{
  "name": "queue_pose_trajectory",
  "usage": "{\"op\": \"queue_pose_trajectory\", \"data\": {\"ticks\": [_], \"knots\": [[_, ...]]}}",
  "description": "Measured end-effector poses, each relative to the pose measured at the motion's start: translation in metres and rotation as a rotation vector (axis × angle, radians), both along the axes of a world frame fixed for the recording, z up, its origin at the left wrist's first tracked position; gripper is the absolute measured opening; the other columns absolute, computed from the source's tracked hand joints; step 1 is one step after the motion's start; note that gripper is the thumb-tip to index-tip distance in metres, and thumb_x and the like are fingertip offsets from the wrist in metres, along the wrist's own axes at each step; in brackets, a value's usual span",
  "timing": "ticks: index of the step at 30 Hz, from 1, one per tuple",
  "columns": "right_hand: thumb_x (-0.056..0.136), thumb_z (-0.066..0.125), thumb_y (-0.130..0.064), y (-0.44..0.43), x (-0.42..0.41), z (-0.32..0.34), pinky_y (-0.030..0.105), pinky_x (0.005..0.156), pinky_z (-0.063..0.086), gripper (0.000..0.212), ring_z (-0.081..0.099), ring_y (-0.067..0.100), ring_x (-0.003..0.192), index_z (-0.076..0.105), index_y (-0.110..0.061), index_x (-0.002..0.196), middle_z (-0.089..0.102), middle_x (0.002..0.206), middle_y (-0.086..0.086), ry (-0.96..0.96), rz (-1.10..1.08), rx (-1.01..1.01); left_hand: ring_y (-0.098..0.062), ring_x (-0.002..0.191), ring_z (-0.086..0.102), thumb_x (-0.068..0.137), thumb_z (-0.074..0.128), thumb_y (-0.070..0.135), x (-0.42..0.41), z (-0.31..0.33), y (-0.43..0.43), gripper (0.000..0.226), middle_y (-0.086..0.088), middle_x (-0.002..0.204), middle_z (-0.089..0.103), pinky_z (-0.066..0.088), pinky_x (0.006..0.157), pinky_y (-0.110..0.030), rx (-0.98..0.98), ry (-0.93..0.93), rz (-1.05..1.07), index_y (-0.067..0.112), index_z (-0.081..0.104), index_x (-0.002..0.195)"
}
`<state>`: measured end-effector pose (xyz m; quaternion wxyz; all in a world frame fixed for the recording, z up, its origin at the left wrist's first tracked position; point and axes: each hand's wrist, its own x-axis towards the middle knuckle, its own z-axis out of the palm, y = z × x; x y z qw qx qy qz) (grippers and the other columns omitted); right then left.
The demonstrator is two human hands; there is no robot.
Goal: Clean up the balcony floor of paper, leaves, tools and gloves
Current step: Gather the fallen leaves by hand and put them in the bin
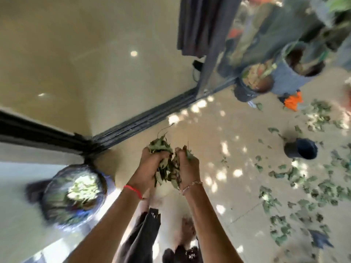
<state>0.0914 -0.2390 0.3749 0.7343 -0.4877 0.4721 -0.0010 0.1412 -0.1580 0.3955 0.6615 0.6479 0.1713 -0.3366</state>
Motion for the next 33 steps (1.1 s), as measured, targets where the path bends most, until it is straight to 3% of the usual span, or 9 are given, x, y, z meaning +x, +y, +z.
{"op": "queue_pose_trajectory", "data": {"ticks": [5,10,13,17,19,22,27,30,33], "knots": [[0.076,0.068,-0.023,0.118,0.033,-0.022,0.029,0.056,0.042,0.024,0.05,0.017,0.057,0.059,-0.012,0.057,0.055,0.058,0.009,-0.034,0.263,0.006,-0.02,0.056,0.061,0.082,0.05,-0.015,0.012,-0.023,0.13,0.023,-0.007,0.062,0.062,0.052,0.056,-0.029,0.062,-0.06,0.182,0.005,0.059,0.075],[0.084,0.063,-0.006,0.234,0.064,-0.097,0.014,0.036,0.032,0.036,0.038,-0.002,0.03,0.052,-0.015,0.05,0.045,0.036,-0.013,-0.002,0.353,-0.077,-0.016,0.048,0.056,0.079,0.058,-0.013,0.022,-0.106,0.254,0.015,-0.009,0.061,0.058,0.049,0.049,-0.025,0.332,-0.129,0.274,0.002,0.059,0.082],[0.083,0.066,-0.013,0.29,0.079,-0.152,0.017,0.05,0.04,0.014,0.05,0.0,0.049,0.068,-0.004,0.074,0.06,0.06,0.0,0.005,0.379,-0.237,-0.022,0.059,0.056,0.074,0.068,0.005,0.029,-0.18,0.317,0.016,-0.009,0.069,0.061,0.053,0.053,-0.025,0.533,-0.146,0.313,0.014,0.059,0.083],[0.085,0.055,-0.046,0.342,0.093,-0.213,0.029,0.082,0.045,0.046,0.058,0.023,0.094,0.066,-0.003,0.098,0.065,0.101,0.018,0.053,0.718,-0.372,-0.04,0.094,0.063,0.052,0.063,0.07,0.026,-0.297,0.387,0.069,-0.017,0.104,0.065,0.051,0.085,-0.055,0.693,-0.051,0.115,0.027,0.063,0.107],[0.089,0.05,-0.046,0.355,0.097,-0.22,0.035,0.089,0.042,0.043,0.054,0.028,0.105,0.062,-0.006,0.101,0.059,0.108,0.018,0.136,0.947,-0.348,-0.041,0.109,0.057,0.059,0.051,0.073,0.026,-0.279,0.382,0.085,-0.023,0.115,0.061,0.043,0.097,-0.053,0.743,-0.016,0.033,0.019,0.057,0.124],[0.097,0.04,-0.029,0.35,0.097,-0.204,0.036,0.094,0.039,0.037,0.052,0.033,0.115,0.059,-0.006,0.118,0.056,0.122,0.023,0.147,1.034,-0.327,-0.044,0.114,0.052,0.088,0.056,0.048,0.024,-0.237,0.367,0.062,-0.028,0.119,0.059,0.036,0.103,-0.054,0.822,-0.107,-0.025,0.002,0.052,0.128],[0.088,0.045,-0.001,0.284,0.082,-0.142,0.034,0.087,0.046,0.027,0.062,0.029,0.098,0.069,0.006,0.098,0.066,0.105,0.025,0.17,0.938,-0.405,-0.038,0.098,0.061,0.095,0.048,0.014,0.03,-0.169,0.319,0.024,-0.025,0.102,0.066,0.044,0.085,-0.042,0.96,-0.341,-0.152,-0.001,0.066,0.103],[0.089,0.046,-0.006,0.222,0.066,-0.105,0.035,0.089,0.043,0.027,0.061,0.026,0.097,0.068,0.007,0.097,0.066,0.105,0.024,0.245,0.894,-0.468,-0.039,0.078,0.061,0.088,0.035,0.023,0.038,-0.122,0.252,0.039,-0.027,0.082,0.063,0.043,0.069,-0.041,0.853,-0.454,-0.355,-0.003,0.064,0.084],[0.093,0.042,-0.015,0.143,0.034,-0.078,0.03,0.093,0.036,0.031,0.056,0.027,0.112,0.067,-0.005,0.107,0.064,0.116,0.014,0.373,0.765,-0.492,-0.038,0.095,0.062,0.088,0.04,0.023,0.03,-0.089,0.162,0.038,-0.025,0.1,0.066,0.045,0.085,-0.039,0.742,-0.549,-0.654,-0.003,0.066,0.101]]}}
